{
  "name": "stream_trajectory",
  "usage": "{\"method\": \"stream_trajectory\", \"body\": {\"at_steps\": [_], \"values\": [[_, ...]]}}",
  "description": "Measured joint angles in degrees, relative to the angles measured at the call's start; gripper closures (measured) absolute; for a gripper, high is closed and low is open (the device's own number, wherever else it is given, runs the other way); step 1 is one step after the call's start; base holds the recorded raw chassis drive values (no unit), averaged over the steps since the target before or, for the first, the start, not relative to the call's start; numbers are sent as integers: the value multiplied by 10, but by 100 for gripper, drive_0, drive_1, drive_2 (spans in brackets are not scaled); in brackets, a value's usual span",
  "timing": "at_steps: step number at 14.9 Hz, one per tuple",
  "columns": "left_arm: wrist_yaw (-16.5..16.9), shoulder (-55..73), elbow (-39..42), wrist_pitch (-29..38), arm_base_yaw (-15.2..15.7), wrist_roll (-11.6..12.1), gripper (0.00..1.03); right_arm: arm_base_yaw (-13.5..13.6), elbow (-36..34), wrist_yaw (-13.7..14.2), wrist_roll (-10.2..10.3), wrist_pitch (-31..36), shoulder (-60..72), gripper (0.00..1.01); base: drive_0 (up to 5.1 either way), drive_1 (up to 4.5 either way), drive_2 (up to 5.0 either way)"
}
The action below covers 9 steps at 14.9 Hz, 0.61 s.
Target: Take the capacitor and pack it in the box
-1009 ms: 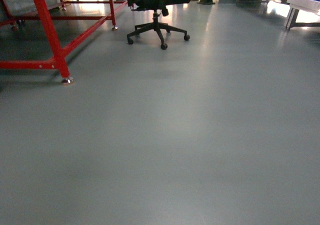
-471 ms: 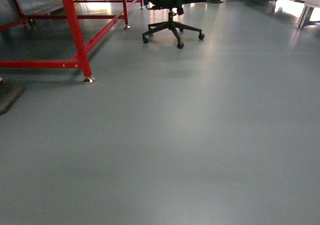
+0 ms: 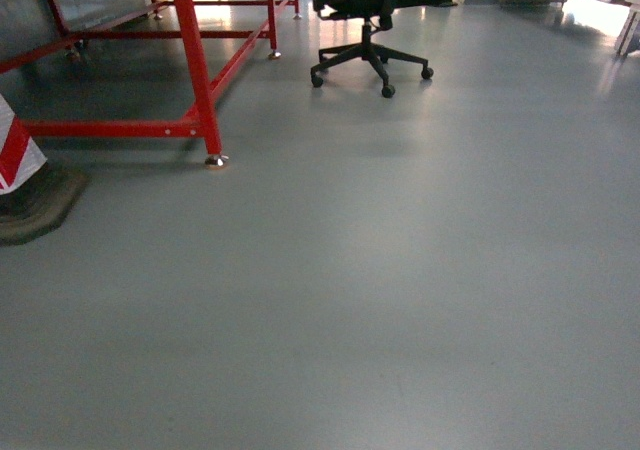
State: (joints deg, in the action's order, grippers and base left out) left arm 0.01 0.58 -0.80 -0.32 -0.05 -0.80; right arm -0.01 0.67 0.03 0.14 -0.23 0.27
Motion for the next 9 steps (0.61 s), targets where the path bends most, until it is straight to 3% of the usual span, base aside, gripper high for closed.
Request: {"method": "stream_trajectory", "body": {"at_steps": [9], "values": [[0,0,0,0,0,0,60,0,0,0,0,0,0,3,-498,243,243]]}}
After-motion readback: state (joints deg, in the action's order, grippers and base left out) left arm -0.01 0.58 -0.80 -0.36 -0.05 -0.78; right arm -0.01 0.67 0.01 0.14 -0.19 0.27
